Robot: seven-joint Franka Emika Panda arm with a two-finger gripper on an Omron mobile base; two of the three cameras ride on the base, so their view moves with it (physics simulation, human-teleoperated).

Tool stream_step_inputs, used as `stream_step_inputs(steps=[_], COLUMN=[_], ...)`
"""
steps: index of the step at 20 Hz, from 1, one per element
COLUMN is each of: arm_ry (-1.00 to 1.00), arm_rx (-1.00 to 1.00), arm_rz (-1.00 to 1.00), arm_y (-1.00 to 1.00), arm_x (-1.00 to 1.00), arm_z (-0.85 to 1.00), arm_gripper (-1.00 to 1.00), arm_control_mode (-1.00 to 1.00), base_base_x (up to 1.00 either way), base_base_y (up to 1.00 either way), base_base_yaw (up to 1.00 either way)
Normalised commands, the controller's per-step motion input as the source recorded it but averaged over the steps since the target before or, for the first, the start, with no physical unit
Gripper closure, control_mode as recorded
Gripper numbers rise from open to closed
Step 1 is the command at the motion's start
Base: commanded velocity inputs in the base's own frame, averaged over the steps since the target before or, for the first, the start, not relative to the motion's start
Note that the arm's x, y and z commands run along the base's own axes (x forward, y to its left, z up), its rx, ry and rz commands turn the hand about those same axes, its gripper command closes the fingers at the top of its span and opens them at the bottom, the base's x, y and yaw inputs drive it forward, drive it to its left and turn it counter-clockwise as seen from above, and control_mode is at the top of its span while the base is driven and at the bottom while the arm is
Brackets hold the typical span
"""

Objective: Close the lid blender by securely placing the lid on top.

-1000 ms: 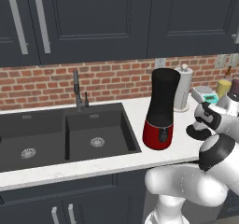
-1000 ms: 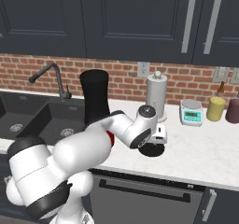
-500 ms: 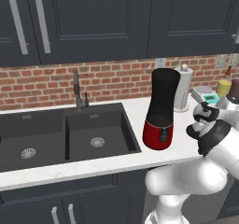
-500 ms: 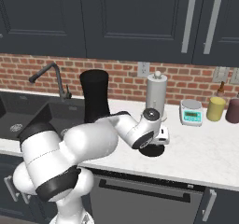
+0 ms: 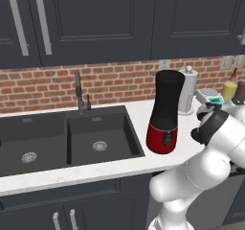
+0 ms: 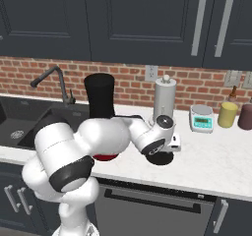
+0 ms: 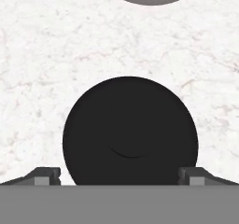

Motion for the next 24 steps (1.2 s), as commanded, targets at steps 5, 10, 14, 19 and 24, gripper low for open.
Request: stream_step_inputs(steps=[5, 10, 14, 19, 24], arm_ry=[0.01, 0.00, 0.00, 0.00, 0.00], arm_rx=[0.00, 0.00, 0.00, 0.00, 0.00], arm_rz=[0.03, 0.02, 0.02, 0.02, 0.00], arm_y=[-0.01, 0.00, -0.08, -0.06, 0.00], arm_x=[0.18, 0.17, 0.14, 0.12, 0.02], arm_z=[-0.13, -0.13, -0.12, -0.15, -0.31], arm_gripper=[-1.00, -1.00, -1.00, -1.00, 1.00], arm_control_mode=[-1.00, -1.00, -1.00, -1.00, -1.00], base_base_x=[0.00, 0.00, 0.00, 0.00, 0.00], base_base_y=[0.00, 0.00, 0.00, 0.00, 0.00], base_base_yaw=[0.00, 0.00, 0.00, 0.00, 0.00])
